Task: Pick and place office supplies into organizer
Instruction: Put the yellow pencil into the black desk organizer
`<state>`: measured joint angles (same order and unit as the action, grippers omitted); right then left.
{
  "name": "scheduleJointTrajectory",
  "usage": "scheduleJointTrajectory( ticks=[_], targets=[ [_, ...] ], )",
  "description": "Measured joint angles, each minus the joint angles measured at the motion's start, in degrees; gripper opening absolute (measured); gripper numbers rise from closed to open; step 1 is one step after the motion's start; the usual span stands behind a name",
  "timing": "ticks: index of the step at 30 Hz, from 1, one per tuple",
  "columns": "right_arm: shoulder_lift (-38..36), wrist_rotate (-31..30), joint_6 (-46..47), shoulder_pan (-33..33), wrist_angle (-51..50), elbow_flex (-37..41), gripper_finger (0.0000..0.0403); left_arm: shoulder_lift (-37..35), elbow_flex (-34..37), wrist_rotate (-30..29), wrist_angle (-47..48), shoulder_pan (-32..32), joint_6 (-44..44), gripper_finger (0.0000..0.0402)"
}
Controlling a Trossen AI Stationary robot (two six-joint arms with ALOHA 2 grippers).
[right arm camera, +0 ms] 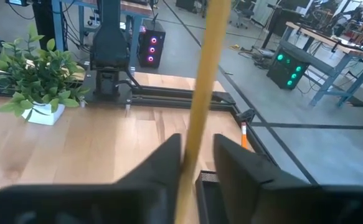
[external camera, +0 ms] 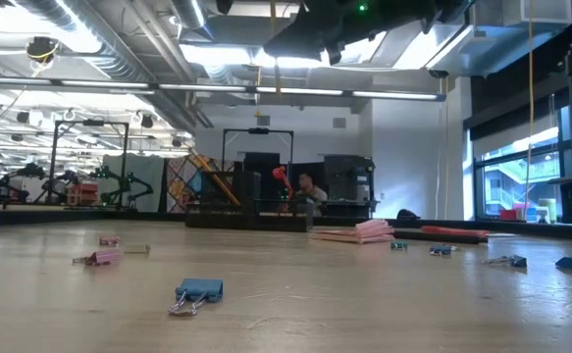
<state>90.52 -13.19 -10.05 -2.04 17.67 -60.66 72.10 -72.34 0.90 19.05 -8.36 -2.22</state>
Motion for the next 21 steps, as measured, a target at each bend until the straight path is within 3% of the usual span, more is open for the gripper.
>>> scheduleJointTrajectory(
  ticks=[6,11,17,21],
  targets=[
    [0.0,-0.3,0.3,-0.3,-1.3,0.0,0.0214,-0.5,0.0,0.6,1.2,-0.4,-0.3,0.0022],
    [0.0,-0.4,1.2,-1.2,-7.4,0.0,0.0274,-2.0,0.0,0.5,4.1,-2.4,0.0,0.0022],
    [0.0,-0.3,5.5,-1.1,-13.9,0.0,0.0299,-3.5,0.0,-1.3,5.1,-7.3,-1.9,0.0022],
    [0.0,-0.3,7.1,-1.2,-15.3,0.0,0.03,-3.8,0.0,2.6,4.9,-12.8,-2.9,0.0022]
  ],
)
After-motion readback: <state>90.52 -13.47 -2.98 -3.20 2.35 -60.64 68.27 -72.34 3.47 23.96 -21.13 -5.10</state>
